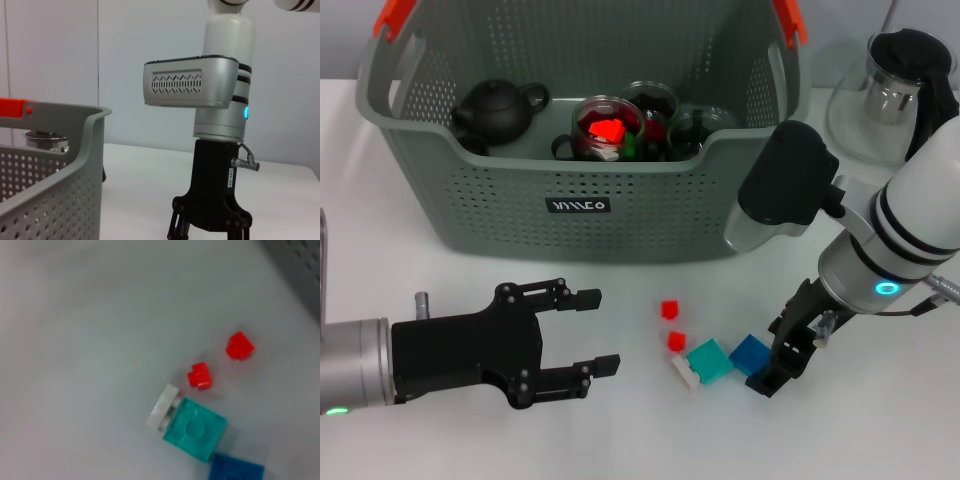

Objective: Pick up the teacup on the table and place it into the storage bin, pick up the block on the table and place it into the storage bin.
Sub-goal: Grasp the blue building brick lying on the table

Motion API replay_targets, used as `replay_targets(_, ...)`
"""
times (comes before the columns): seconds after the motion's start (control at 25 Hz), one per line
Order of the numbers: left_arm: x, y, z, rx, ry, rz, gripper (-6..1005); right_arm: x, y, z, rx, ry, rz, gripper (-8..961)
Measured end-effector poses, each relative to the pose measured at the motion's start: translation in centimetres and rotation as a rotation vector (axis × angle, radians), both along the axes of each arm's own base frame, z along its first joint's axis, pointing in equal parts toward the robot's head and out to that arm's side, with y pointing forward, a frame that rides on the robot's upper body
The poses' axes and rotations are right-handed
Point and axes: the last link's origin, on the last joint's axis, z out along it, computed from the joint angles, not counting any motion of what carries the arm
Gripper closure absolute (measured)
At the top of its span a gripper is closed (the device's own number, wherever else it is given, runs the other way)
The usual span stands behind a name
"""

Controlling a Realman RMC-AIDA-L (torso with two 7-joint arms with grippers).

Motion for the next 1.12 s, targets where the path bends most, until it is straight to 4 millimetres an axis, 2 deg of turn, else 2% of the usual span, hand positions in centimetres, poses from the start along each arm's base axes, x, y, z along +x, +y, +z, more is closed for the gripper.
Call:
replay_targets(0.44,0.0,0.1,0.0,0.005,0.0,0.007,296,-0.4,-0.3,-1.4,0.013,-0.042,0.044,130)
replay_targets(0.76,-0.1,0.0,0.0,0.011,-0.003,0.015,296,-0.1,-0.1,-1.4,0.046,-0.07,0.031,129)
replay_targets(1.12,-0.2,-0.1,0.0,0.01,-0.005,0.021,297,-0.1,-0.2,-1.5,0.044,-0.072,0.026,217)
